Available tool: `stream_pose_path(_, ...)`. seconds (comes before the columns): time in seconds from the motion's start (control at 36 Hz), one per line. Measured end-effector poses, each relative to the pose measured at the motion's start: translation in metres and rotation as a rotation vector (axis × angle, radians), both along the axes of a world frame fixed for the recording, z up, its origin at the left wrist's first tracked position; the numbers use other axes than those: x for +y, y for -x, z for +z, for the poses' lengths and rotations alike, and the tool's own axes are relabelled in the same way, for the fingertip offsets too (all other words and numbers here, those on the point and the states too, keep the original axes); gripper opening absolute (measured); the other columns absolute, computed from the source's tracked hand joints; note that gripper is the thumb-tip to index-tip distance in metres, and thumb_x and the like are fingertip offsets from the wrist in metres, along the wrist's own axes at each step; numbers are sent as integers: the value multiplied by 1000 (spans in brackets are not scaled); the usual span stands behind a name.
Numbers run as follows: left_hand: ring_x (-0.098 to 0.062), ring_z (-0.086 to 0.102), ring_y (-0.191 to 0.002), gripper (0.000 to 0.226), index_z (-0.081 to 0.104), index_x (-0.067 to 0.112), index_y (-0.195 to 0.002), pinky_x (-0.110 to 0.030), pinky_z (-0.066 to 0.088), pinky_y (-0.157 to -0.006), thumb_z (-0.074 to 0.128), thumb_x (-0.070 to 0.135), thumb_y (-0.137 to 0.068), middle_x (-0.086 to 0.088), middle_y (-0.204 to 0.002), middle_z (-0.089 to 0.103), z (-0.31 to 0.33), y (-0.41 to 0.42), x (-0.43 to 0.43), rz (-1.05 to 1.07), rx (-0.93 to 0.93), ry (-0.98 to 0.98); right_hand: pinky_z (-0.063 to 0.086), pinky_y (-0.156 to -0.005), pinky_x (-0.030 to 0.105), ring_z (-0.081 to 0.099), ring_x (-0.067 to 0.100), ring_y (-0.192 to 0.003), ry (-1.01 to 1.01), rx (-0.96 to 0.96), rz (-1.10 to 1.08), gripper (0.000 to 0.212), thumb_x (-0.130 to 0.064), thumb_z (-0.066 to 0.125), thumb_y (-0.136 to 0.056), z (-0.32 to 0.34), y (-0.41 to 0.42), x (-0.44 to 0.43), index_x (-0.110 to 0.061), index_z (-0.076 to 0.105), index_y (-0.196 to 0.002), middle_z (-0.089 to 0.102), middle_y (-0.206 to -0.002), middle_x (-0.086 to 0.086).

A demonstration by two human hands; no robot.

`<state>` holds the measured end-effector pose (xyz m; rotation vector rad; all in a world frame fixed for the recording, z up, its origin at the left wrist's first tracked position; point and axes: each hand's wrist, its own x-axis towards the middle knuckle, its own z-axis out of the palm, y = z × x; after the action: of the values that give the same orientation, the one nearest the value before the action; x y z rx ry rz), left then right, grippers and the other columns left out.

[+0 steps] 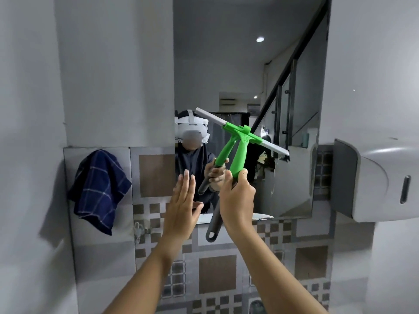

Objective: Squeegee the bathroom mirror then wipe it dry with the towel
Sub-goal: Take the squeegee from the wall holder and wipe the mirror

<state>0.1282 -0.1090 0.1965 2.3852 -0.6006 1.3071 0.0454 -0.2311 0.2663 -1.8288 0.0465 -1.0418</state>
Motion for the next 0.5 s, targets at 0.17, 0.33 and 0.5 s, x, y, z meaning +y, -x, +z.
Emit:
stream_pose_path(0.17, -23, 9, -142, 84, 16, 6, -145, -36, 18, -112, 67, 22, -80, -11, -154, 10, 0, 1, -3, 36, -20, 16, 54, -69, 43, 65, 29, -85, 128, 18, -14, 54, -42, 33, -96, 10, 6, 8, -8, 31, -138, 67, -95, 13)
stream_pose_path(0.33, -20, 7, -143, 80, 17, 8, -145, -37, 34, -108, 63, 21, -81, -7, -155, 7, 0, 5, -4, 26, -25, 39, 42, -55, 31, 65, 28, -86, 284, 20, -15, 51, -38, 32, -98, 27, 3, 11, -6, 29, -137, 67, -103, 12)
stream_pose_path(0.5, -17, 0, -143, 83, 12, 11, -146, -39, 45, -100, 66, 18, -83, -5, -156, 2, -8, 1, -8, -23, 4, 82, 32, -46, 26, 66, 25, -84, 496, 10, -95, 51, -35, 29, -99, 22, 1, -7, -5, 24, -140, 62, -117, 12)
